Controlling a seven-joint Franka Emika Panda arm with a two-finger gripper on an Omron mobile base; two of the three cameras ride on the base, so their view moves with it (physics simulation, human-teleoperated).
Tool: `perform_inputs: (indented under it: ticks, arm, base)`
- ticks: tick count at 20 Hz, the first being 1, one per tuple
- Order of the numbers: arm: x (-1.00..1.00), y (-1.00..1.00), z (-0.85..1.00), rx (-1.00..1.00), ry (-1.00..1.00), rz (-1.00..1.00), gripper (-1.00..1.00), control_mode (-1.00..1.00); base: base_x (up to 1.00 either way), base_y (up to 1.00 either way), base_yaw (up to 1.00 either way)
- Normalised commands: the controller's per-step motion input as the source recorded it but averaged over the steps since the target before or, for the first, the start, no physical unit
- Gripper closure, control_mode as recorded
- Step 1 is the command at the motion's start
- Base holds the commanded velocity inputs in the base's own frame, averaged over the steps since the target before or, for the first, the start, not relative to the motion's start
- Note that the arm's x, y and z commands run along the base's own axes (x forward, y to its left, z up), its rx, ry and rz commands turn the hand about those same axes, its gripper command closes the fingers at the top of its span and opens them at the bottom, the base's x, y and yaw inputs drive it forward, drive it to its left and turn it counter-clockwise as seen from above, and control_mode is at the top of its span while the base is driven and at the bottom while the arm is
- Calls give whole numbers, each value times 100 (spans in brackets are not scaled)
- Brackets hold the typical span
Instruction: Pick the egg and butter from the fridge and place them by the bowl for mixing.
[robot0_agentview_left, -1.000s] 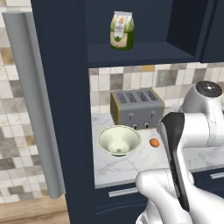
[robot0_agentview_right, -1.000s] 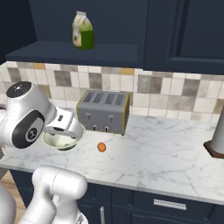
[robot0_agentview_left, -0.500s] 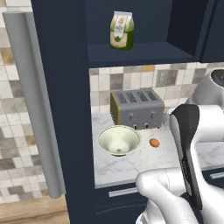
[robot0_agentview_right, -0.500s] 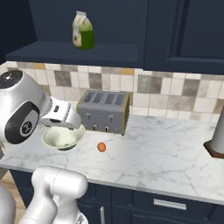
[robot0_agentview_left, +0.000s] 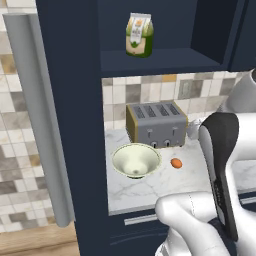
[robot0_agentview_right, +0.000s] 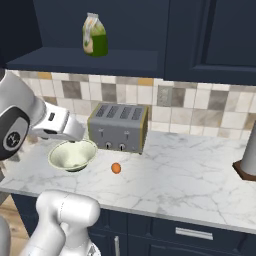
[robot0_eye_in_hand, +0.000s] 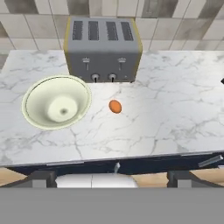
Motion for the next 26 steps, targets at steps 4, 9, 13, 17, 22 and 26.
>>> perform_inputs:
  ticks: [4,9,13,17,22,26]
  arm:
    - [0,0,0,0,0,0,-100,100]
    - [0,0,0,0,0,0,-100,100]
    - [0,0,0,0,0,0,-100,100]
    - [0,0,0,0,0,0,-100,100]
    - [0,0,0,0,0,0,-100,100]
    - [0,0,0,0,0,0,-100,100]
  base:
    - [-81,-8,-3]
    - [-100,-40,-34]
    - [-67,5,-89]
    - [-18,0,-95]
    - [0,0,-96]
    - [0,0,-94]
